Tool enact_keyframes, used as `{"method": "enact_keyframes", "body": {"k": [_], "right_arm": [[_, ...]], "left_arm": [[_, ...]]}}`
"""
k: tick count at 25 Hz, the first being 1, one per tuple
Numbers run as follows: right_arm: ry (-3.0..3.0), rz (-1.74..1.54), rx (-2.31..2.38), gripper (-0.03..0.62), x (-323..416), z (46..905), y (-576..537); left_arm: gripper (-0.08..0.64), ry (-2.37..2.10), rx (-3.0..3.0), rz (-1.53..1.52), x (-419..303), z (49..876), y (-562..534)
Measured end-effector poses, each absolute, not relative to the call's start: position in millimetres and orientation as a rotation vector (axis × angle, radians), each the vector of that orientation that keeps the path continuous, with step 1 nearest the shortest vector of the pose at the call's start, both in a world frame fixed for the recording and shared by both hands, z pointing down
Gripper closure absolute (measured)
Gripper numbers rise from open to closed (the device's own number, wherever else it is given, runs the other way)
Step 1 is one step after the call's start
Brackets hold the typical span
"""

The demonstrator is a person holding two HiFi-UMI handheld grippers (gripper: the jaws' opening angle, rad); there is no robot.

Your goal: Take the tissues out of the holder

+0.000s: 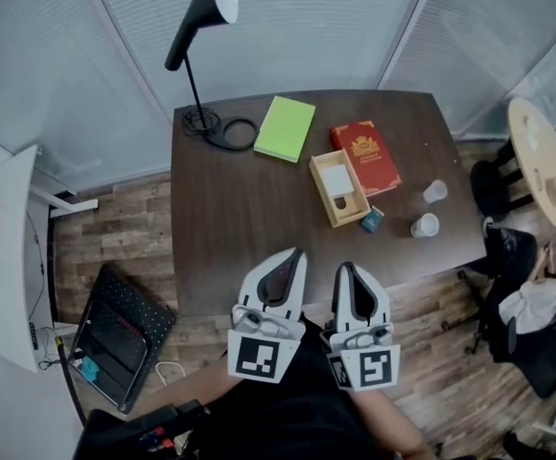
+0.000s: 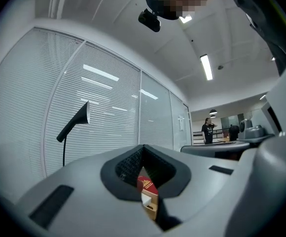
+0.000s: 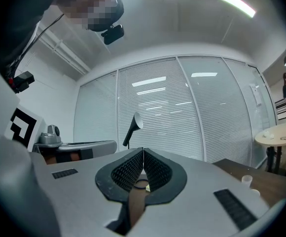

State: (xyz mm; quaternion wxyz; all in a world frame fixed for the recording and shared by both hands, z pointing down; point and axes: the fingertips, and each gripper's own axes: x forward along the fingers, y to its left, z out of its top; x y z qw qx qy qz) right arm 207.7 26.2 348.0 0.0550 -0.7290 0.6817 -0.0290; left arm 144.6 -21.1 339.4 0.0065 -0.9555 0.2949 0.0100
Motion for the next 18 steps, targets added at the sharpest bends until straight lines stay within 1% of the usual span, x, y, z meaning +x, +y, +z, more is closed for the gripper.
{"method": "enact_keyframes", "body": {"k": [4, 8, 18], "right_arm": [[2.080, -0.088, -2.186, 0.581, 237.5, 349.0, 16.4], [2.168, -0.157, -2.170, 0.581, 261.0, 369.7, 5.1], [2.375, -0.389, -2.218, 0.578, 315.7, 434.0, -42.9]], "left_arm": [[0.560, 1.013, -2.996, 0.055, 169.7, 337.8, -33.7], [0.560, 1.087, -3.009, 0.056, 184.2, 346.5, -37.7], [0.560, 1.253, -3.009, 0.049, 181.0, 368.2, -52.3]]}}
